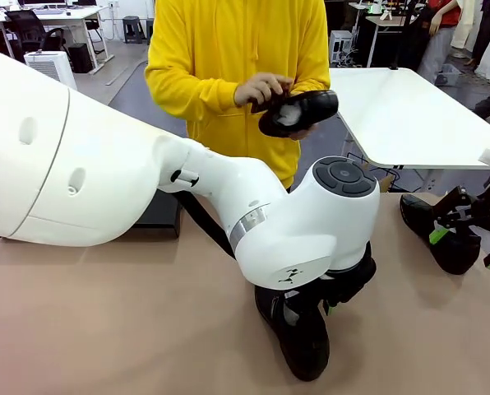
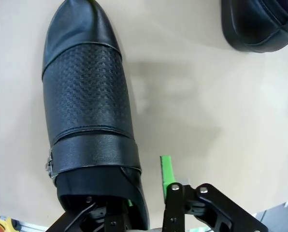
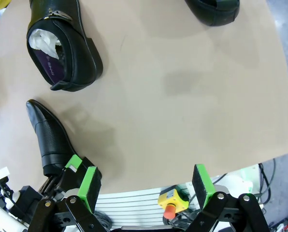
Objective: Organize the shoes by placing them on the stand.
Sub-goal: Place the Shoe from the middle of the table onto the Shoes Stand.
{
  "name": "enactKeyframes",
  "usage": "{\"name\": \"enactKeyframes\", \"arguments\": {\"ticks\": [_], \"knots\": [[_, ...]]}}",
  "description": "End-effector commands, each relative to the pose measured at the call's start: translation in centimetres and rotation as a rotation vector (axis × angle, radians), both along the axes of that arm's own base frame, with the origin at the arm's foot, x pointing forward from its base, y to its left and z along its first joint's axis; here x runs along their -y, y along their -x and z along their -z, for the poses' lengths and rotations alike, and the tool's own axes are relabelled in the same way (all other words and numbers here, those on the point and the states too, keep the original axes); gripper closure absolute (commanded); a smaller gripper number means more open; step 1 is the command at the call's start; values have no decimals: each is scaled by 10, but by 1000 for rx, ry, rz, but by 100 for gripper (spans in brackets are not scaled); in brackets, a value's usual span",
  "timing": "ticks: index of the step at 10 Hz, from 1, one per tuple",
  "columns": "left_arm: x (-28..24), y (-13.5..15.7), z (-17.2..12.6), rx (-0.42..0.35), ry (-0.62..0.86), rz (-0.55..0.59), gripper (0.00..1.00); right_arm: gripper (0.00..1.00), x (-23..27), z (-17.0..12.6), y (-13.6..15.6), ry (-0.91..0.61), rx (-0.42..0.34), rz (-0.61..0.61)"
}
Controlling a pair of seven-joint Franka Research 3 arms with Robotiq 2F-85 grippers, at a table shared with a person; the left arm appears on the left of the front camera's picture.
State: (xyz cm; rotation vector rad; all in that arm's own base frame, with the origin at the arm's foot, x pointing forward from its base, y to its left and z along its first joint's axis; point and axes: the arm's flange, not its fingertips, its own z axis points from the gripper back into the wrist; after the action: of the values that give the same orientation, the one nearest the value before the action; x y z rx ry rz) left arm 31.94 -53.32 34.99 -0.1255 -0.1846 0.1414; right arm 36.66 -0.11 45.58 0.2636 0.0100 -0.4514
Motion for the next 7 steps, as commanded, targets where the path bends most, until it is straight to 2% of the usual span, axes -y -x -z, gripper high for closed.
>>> {"name": "enactKeyframes", "arguments": {"ticks": [1, 3, 4, 7], "knots": [[-4, 1, -2, -5, -14, -36, 79, 0, 2, 0, 2, 10, 6, -13], [-5, 2, 0, -15, -21, -38, 96, 0, 2, 0, 2, 10, 6, -13], [-6, 2, -1, -14, -21, -38, 100, 0, 2, 0, 2, 10, 6, -13], [-11, 5, -6, -13, -12, -11, 100, 0, 2, 0, 2, 10, 6, -13]]}}
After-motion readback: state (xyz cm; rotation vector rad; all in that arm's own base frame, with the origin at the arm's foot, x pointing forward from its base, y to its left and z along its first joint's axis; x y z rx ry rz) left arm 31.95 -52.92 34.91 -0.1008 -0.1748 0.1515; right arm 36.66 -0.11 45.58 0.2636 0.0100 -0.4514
